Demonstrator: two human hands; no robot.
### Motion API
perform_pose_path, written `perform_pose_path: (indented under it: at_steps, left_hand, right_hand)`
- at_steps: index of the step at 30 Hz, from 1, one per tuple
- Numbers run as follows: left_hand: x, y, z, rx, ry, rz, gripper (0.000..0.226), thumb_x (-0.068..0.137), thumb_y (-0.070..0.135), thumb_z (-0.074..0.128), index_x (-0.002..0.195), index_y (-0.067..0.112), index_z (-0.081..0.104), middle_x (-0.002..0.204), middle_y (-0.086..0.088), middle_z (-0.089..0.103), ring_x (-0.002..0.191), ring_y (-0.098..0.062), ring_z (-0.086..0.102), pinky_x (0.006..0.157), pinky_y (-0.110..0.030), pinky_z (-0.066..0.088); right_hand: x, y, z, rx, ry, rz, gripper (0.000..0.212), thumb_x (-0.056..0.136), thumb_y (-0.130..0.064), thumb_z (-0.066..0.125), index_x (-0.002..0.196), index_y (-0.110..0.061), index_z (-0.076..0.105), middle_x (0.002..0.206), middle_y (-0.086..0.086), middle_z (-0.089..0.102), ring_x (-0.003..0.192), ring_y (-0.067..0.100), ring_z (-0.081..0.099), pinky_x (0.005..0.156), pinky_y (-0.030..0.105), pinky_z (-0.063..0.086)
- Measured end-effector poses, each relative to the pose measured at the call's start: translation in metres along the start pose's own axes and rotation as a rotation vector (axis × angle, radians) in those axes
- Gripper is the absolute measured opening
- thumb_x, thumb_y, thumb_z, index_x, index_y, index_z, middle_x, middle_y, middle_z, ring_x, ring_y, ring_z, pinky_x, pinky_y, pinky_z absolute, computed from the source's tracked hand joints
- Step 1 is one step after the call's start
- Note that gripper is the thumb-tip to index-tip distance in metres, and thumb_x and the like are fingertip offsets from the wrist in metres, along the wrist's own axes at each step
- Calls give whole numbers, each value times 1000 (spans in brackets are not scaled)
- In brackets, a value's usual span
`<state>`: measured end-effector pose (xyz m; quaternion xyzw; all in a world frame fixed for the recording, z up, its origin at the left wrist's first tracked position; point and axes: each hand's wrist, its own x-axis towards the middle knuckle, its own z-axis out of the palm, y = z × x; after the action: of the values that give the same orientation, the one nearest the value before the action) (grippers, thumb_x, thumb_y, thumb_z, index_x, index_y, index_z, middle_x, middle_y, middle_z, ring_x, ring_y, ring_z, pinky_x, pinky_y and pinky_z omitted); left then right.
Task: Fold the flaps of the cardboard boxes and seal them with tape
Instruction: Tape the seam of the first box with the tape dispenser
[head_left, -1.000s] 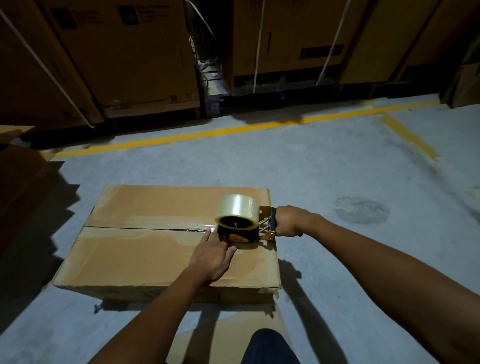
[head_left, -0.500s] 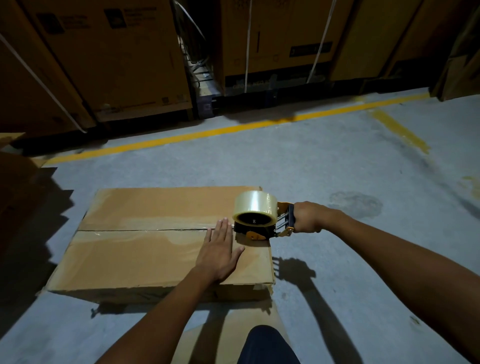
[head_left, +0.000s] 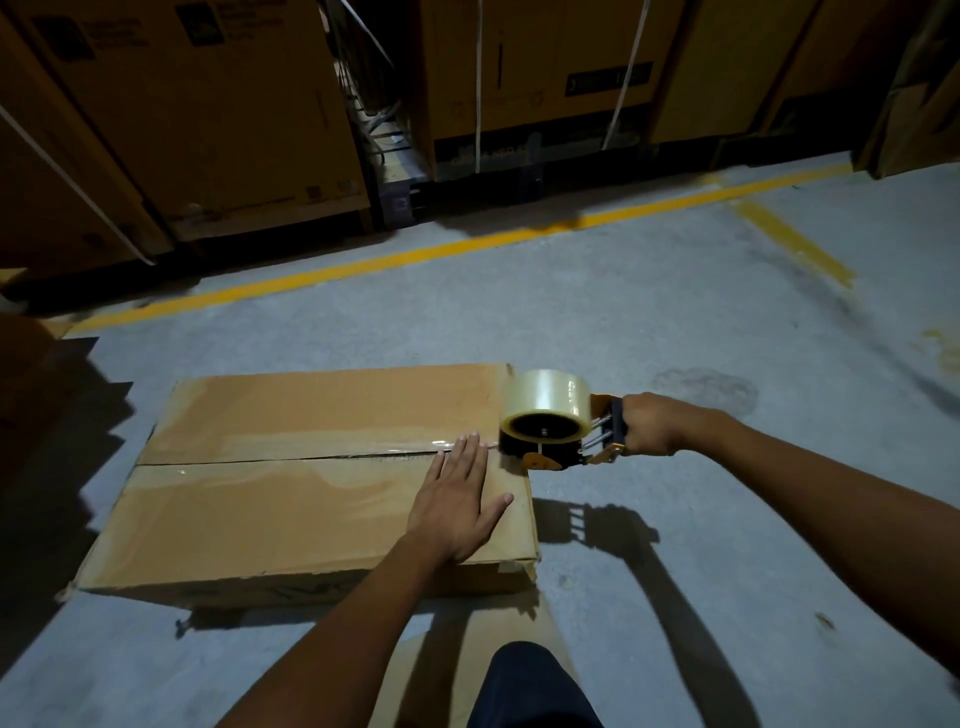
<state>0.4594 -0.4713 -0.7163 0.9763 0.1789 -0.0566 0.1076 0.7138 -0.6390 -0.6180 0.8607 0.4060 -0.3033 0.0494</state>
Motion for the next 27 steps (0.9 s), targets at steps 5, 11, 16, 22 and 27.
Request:
perform_pose_path:
  at_steps: [5, 11, 16, 22, 27]
  left_hand:
    - [7, 22, 0, 10, -46, -43, 84, 93, 73, 7, 157, 23, -12, 159, -8, -26, 149, -28, -25, 122, -53, -9]
    - [22, 24, 2, 11, 14, 116, 73, 99, 60, 10, 160, 20, -1, 167, -2, -8, 151, -14, -19, 124, -45, -6]
    - [21, 26, 3, 28, 2, 97, 76, 100, 61, 9, 159, 16, -7, 165, -1, -17, 150, -13, -22, 124, -45, -6]
    - [22, 25, -1, 25, -5, 117, 72, 101, 59, 11, 158, 19, -9, 164, 4, -19, 149, -12, -24, 123, -44, -8]
    - [35, 16, -9, 21, -40, 294, 65, 103, 56, 14, 159, 26, 0, 165, 12, -13, 149, -7, -24, 123, -51, -6]
  right_hand:
    - [-5, 15, 27, 40, 11, -34, 31, 84, -47, 69, 99, -20, 67, 89, 3, 69, 83, 23, 65, 78, 41, 57]
    - [12, 21, 36, 106, -9, 5, 26, 82, -38, 70, 96, -16, 67, 80, 4, 68, 69, 21, 64, 62, 36, 55]
    - [22, 21, 37, 407, -285, 151, 9, 87, -10, 68, 84, -7, 60, 58, 6, 49, 45, 18, 43, 47, 26, 39]
    - [23, 34, 77, 680, -360, 227, 32, 88, -6, 67, 61, -8, 50, 51, 8, 44, 39, 19, 38, 45, 25, 37]
    - [35, 41, 98, 919, -335, 308, 35, 86, -11, 67, 56, -15, 50, 54, 3, 44, 43, 16, 38, 48, 25, 37]
